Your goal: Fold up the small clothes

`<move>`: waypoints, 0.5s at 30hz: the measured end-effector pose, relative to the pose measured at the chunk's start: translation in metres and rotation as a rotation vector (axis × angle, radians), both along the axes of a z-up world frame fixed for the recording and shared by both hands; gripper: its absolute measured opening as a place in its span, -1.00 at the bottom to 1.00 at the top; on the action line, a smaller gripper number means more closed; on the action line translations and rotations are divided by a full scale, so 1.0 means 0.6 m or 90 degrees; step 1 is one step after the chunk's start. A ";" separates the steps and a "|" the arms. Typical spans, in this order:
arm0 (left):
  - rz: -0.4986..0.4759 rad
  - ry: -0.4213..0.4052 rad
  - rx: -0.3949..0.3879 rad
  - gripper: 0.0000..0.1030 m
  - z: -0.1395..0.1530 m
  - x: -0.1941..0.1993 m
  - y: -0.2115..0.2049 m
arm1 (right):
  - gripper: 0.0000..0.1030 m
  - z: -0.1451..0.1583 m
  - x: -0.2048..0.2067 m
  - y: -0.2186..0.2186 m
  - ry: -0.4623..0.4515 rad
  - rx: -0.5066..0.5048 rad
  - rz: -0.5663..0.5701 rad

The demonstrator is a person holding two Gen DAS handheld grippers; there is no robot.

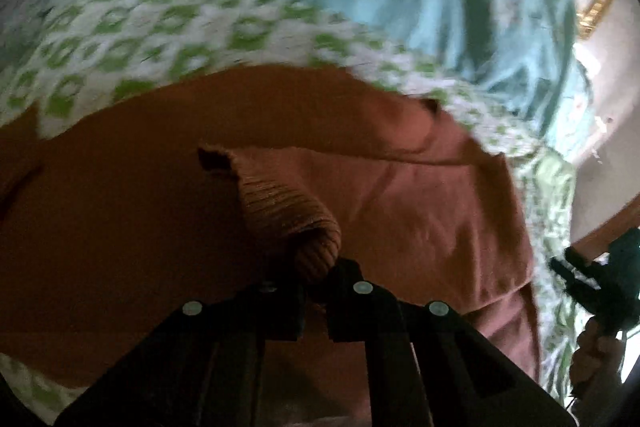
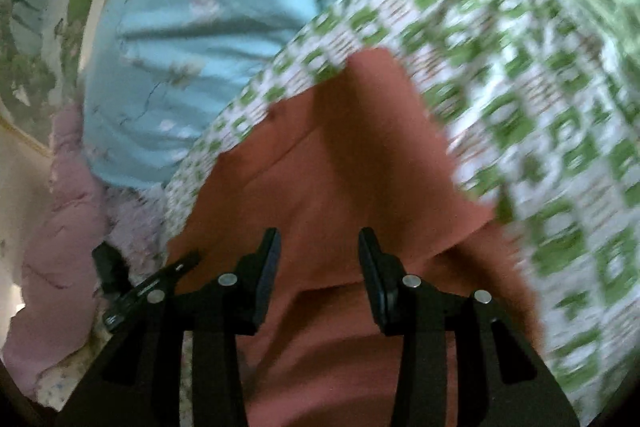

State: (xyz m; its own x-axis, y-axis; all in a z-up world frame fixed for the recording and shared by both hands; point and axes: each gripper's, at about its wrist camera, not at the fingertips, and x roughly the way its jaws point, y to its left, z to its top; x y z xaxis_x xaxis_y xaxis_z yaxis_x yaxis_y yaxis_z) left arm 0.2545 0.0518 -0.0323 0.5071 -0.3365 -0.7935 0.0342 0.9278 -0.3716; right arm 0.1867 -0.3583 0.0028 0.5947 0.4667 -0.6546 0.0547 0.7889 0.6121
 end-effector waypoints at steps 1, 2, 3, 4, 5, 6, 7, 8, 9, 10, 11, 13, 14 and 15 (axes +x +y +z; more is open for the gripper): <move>0.012 0.010 -0.003 -0.90 -0.007 0.003 0.012 | -0.16 -0.001 0.004 -0.006 0.000 -0.011 -0.005; 0.019 0.013 -0.004 -0.90 -0.009 0.002 0.023 | -0.15 -0.003 0.012 -0.013 0.001 -0.032 -0.011; 0.025 0.008 0.002 -0.90 -0.009 0.001 0.027 | -0.14 -0.006 0.021 -0.018 0.003 -0.054 -0.015; 0.029 0.000 0.008 -0.90 -0.005 -0.001 0.029 | -0.11 -0.008 0.030 -0.022 0.007 -0.075 -0.017; 0.032 0.000 0.008 -0.90 -0.005 -0.004 0.036 | -0.09 -0.011 0.041 -0.023 0.012 -0.095 -0.019; 0.033 0.004 0.004 -0.90 -0.008 -0.006 0.039 | -0.07 -0.015 0.055 -0.026 0.016 -0.109 -0.019; 0.029 0.009 0.005 -0.89 -0.011 -0.008 0.040 | -0.03 -0.019 0.066 -0.028 0.019 -0.112 -0.017; 0.025 0.012 0.010 -0.89 -0.012 -0.009 0.036 | 0.00 -0.025 0.081 -0.029 0.025 -0.117 -0.012; 0.021 0.015 0.011 -0.89 -0.015 -0.010 0.033 | 0.03 -0.031 0.094 -0.030 0.031 -0.127 -0.009; 0.020 0.017 0.012 -0.89 -0.017 -0.010 0.028 | 0.11 -0.038 0.108 -0.030 0.038 -0.135 -0.002; 0.021 0.021 0.013 -0.89 -0.020 -0.009 0.023 | 0.15 -0.047 0.122 -0.026 0.049 -0.141 0.008; 0.021 0.025 0.014 -0.89 -0.023 -0.011 0.019 | 0.15 -0.071 0.151 -0.018 0.086 -0.171 0.023; 0.021 0.026 0.016 -0.89 -0.025 -0.011 0.017 | 0.10 -0.084 0.161 -0.016 0.103 -0.185 0.027; 0.021 0.028 0.014 -0.89 -0.027 -0.012 0.016 | -0.08 -0.094 0.169 -0.015 0.114 -0.182 0.037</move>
